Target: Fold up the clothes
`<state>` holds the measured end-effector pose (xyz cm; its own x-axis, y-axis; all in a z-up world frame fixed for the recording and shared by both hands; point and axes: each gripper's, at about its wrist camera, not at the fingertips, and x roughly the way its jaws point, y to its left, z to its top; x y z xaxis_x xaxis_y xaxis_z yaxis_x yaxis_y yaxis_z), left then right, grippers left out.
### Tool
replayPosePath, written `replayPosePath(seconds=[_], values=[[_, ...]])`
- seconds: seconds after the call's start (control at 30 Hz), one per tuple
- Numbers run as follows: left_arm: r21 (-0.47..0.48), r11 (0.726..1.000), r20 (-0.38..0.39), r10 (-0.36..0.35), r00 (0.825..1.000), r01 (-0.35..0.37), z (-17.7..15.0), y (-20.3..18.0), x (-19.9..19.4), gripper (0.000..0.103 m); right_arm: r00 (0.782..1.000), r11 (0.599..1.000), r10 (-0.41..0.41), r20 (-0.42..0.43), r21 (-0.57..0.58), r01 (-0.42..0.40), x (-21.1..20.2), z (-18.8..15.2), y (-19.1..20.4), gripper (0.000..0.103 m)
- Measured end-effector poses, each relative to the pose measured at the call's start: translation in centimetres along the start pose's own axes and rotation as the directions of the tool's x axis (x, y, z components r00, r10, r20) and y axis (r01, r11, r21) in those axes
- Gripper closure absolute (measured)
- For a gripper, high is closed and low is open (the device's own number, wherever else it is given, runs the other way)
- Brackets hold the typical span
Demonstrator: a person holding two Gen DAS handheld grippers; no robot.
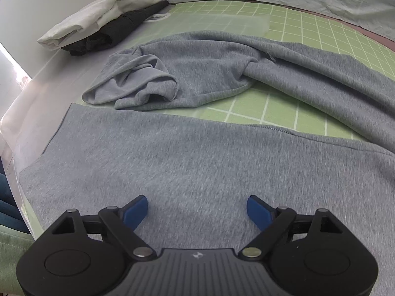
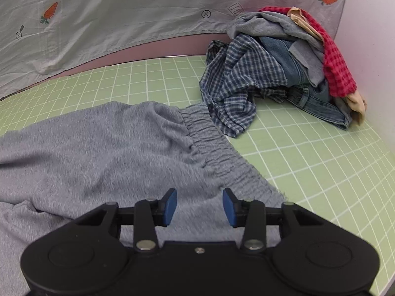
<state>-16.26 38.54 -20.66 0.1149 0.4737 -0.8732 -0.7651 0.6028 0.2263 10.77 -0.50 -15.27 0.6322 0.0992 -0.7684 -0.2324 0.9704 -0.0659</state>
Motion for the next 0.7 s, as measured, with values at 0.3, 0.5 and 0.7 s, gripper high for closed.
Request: replayPosePath(seconds=[0.3, 0.5, 0.7], values=[[-0.008, 0.999, -0.043, 0.045, 0.998, -0.045, 3.8, -1.6, 1.8, 0.0, 1.0, 0.995, -0.003, 0.013, -0.102, 0.004, 7.4, 5.2, -0.5, 0.032], [0.034, 0.998, -0.03, 0.062, 0.998, -0.061, 5.3, -2.6, 2.2, 0.0, 0.995, 0.976, 0.094, -0.028, -0.193, -0.098, 10.2, 6.6, 1.5, 0.066], [0.019, 0.998, -0.039, 0.052, 0.998, -0.051, 6.3, -2.7, 2.7, 0.0, 0.998, 0.984, 0.064, 0.022, -0.165, -0.06, 13.3, 9.5, 0.7, 0.071]])
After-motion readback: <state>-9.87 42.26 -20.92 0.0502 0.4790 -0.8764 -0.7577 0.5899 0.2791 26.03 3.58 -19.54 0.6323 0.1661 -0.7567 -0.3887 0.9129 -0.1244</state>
